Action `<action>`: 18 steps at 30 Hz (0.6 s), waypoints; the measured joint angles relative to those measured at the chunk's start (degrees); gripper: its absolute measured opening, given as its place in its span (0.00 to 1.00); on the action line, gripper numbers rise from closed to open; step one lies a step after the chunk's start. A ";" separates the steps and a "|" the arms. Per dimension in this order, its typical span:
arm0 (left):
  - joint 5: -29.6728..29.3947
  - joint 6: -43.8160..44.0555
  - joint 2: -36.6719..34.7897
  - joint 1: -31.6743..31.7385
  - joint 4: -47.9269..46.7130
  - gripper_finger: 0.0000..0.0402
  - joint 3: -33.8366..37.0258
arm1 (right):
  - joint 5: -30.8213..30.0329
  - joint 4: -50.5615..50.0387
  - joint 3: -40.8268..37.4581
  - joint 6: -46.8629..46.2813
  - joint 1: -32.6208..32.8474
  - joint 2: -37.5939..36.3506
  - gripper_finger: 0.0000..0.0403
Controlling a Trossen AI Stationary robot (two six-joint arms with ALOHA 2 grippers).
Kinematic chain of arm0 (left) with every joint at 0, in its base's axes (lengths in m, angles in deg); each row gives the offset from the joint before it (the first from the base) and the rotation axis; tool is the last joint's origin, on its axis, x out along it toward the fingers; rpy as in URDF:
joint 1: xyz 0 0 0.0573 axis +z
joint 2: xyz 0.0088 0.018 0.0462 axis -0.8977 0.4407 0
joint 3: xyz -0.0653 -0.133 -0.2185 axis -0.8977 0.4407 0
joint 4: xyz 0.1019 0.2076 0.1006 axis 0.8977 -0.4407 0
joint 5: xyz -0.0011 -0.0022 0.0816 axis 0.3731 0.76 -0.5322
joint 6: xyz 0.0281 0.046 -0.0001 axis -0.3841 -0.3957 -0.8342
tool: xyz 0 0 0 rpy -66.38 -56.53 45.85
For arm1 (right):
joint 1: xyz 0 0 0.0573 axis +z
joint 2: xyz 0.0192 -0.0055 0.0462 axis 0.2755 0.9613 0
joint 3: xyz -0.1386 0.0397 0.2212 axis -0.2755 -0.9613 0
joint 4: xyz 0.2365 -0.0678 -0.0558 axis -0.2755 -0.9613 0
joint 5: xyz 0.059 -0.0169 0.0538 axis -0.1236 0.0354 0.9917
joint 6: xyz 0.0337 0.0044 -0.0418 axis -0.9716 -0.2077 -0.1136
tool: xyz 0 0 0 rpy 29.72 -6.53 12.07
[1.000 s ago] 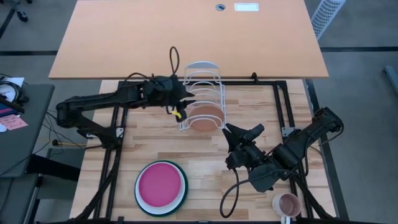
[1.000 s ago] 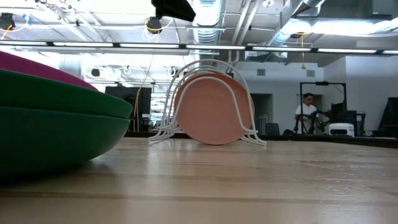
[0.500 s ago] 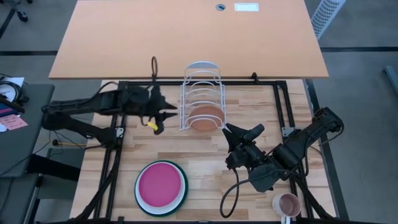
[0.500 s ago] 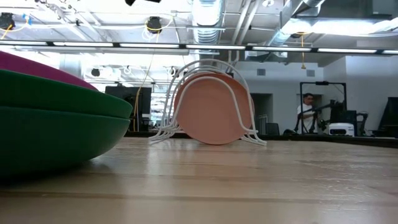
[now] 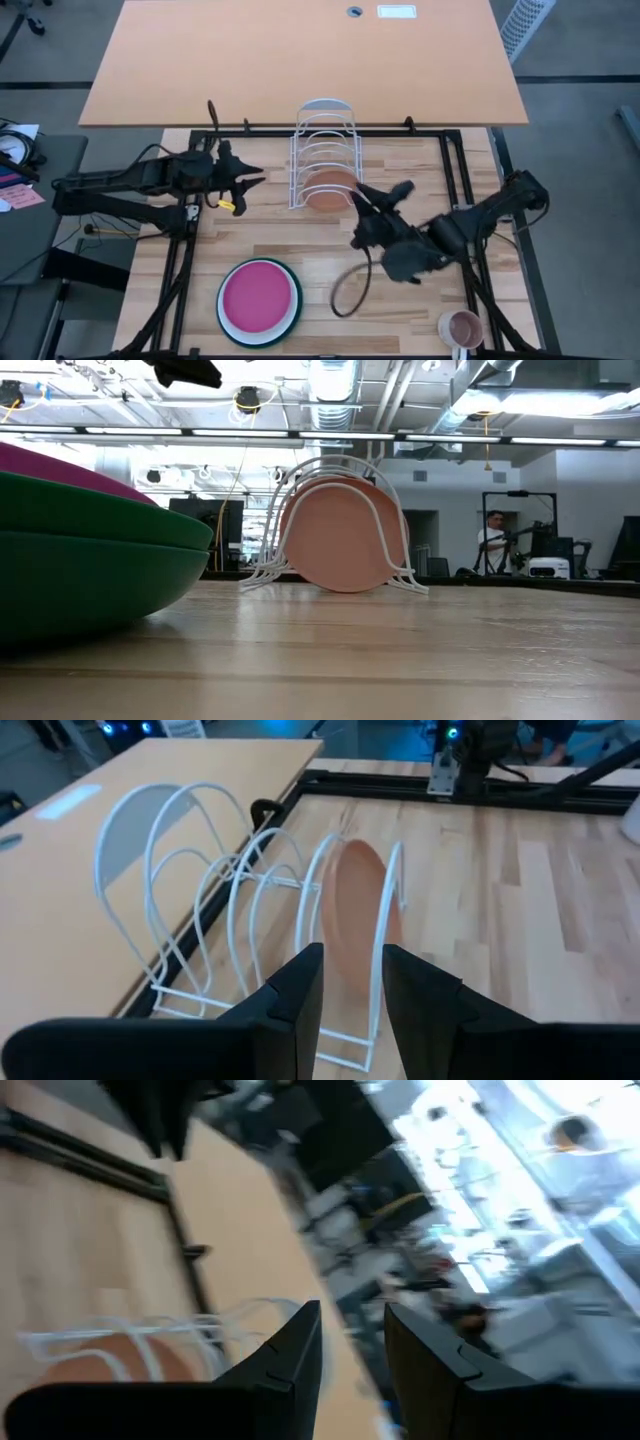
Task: Sort dishes
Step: Put the orange plate on the dish rack
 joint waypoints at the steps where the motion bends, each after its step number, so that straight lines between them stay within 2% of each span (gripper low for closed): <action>1: -0.01 0.06 -0.42 0.00 -0.46 0.25 -0.02 | 3.21 -2.43 0.00 -2.59 -1.63 0.00 0.24; 10: -0.07 0.49 -1.92 0.02 -5.79 0.25 -0.02 | 20.03 -35.36 -0.02 -36.83 -16.73 0.02 0.09; 14: -0.09 0.20 -1.85 0.02 -5.83 0.25 -0.04 | 28.14 -38.72 -0.02 -43.23 -20.95 0.01 0.02; 18: -0.09 0.43 -1.83 0.02 -5.83 0.25 -0.07 | 31.10 -36.88 -0.94 -43.84 -23.03 0.37 0.01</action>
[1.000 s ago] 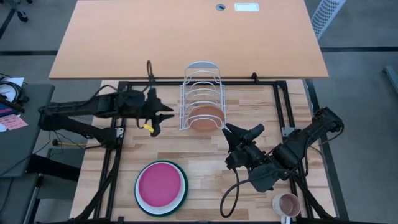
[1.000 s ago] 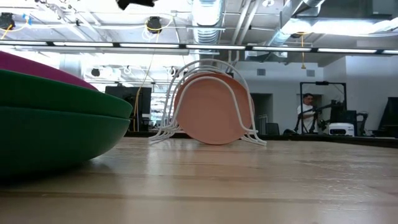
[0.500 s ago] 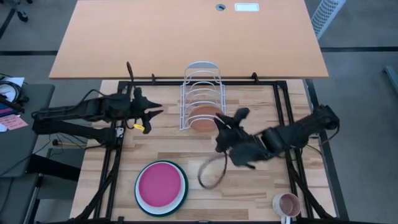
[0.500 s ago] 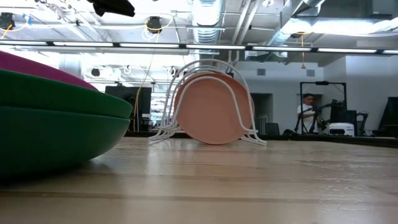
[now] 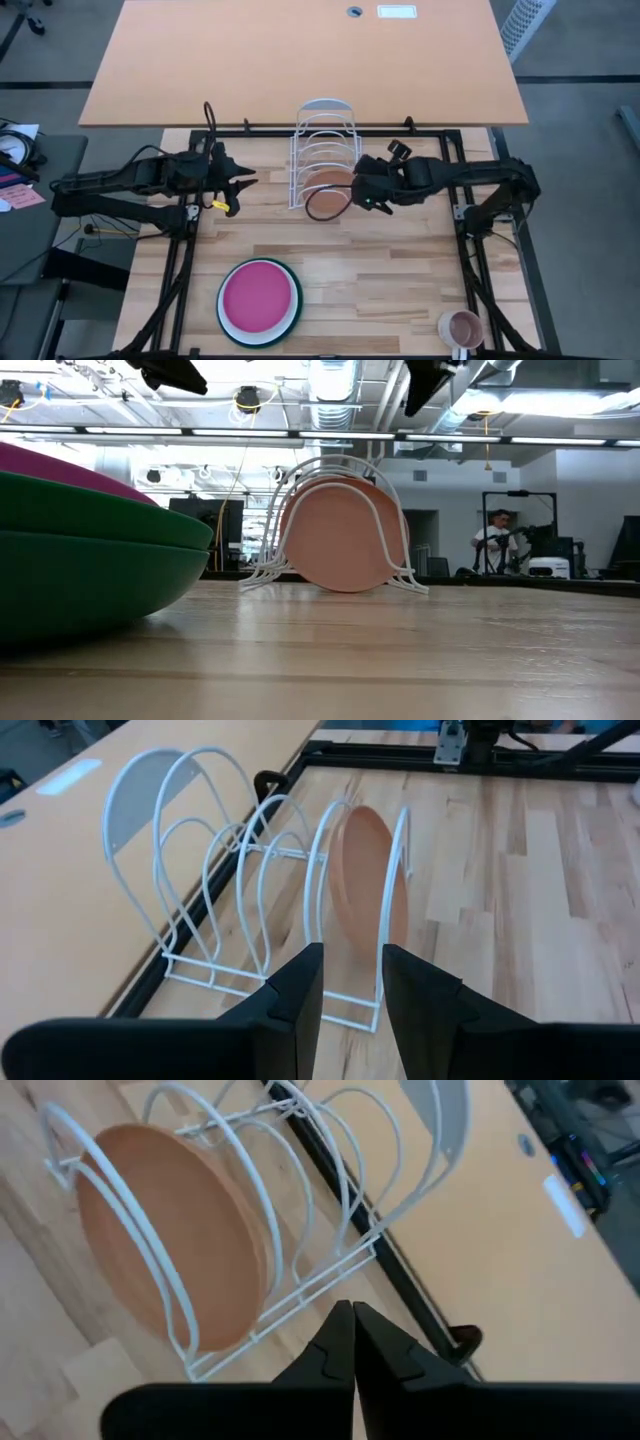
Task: Sort dishes
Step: Put the orange plate on the dish rack
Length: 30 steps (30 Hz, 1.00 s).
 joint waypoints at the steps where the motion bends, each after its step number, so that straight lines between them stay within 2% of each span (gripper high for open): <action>1: 0.00 0.04 -0.02 0.00 -0.02 0.25 0.00 | 0.37 0.30 -0.58 0.14 -0.40 0.08 0.02; 10: 0.00 -0.35 -0.07 0.00 -0.01 0.25 -0.02 | 7.78 4.16 -9.12 2.62 -5.89 0.18 0.01; 15: -0.02 -0.55 -0.07 0.00 -0.40 0.25 -0.04 | 13.24 10.96 -13.32 6.91 -9.66 0.18 0.01; 20: -0.04 -1.08 -0.07 0.00 -1.14 0.25 -0.04 | 19.29 16.32 -16.42 9.83 -12.11 0.18 0.01; 30: -0.07 -1.71 -0.07 0.00 -1.42 0.25 -0.04 | 26.11 21.60 -19.74 9.95 -14.38 0.15 0.01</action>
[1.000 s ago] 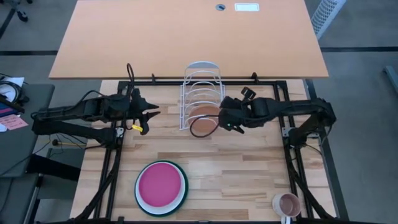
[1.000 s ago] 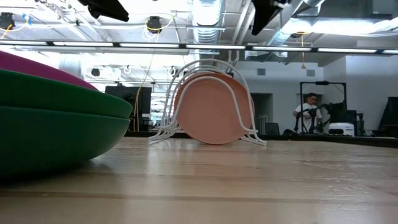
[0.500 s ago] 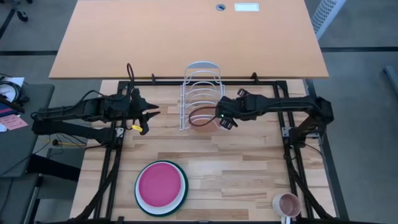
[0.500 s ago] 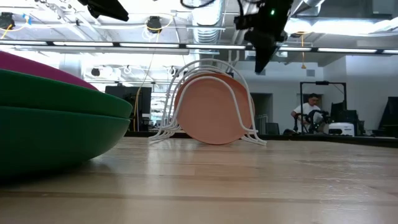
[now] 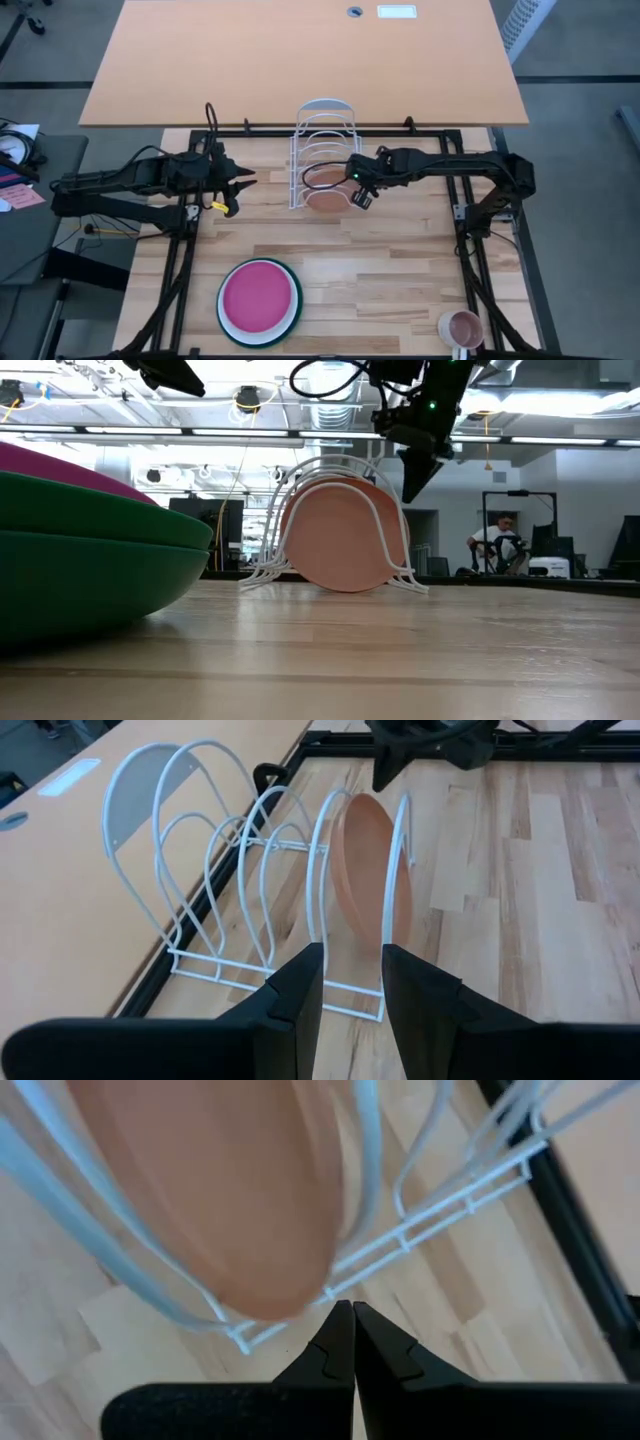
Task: Sort dishes
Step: Put the orange plate on the dish rack
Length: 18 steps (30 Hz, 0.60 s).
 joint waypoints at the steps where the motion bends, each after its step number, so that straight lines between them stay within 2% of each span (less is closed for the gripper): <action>1: 0.00 0.00 0.00 0.00 0.00 0.25 0.00 | 0.86 0.63 -0.50 0.08 -0.34 -0.02 0.01; 16: 0.00 0.00 0.00 0.00 0.04 0.25 0.00 | 3.02 3.43 -2.03 -0.46 -2.75 0.03 0.01; 18: 0.00 0.00 0.00 0.02 0.06 0.25 0.00 | 5.01 4.20 -2.03 -0.22 -2.75 0.03 0.01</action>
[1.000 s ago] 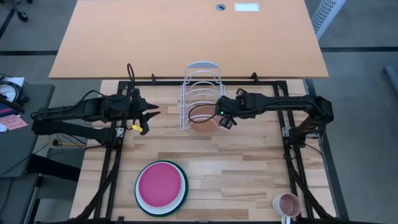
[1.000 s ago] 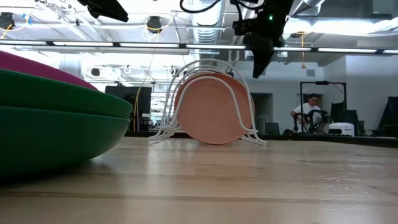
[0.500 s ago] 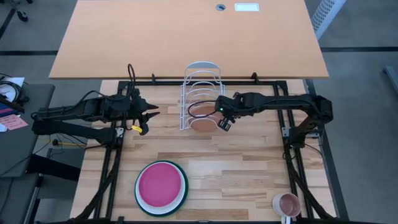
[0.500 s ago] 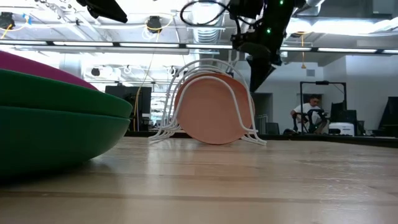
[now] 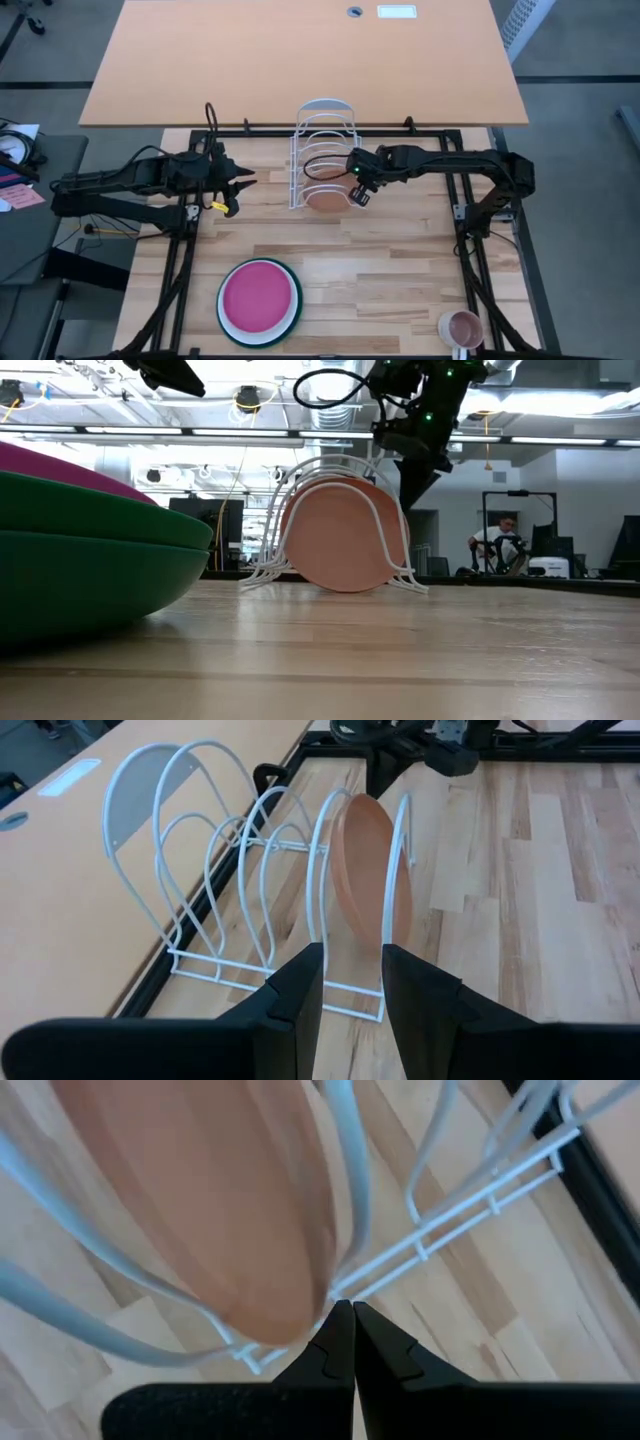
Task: Sort dishes
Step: Put the orange plate on the dish rack, then put the pink plate on the dish rack
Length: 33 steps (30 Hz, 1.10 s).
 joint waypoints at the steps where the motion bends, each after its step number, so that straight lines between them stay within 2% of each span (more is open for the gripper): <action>1: 0.00 0.00 0.00 0.00 -0.01 0.25 0.00 | 0.79 0.56 0.00 0.16 0.00 0.00 0.01; 16: 0.00 -0.81 0.00 0.00 -0.02 0.25 0.00 | 1.80 2.95 0.02 1.68 0.07 -0.03 0.01; 29: 0.00 -0.79 0.00 0.00 -0.04 0.25 0.00 | 1.78 0.63 0.23 1.53 0.07 -0.11 0.01; 33: 0.01 -0.79 0.00 0.00 -0.05 0.25 0.00 | 1.04 -3.02 2.65 0.11 0.33 -0.18 0.01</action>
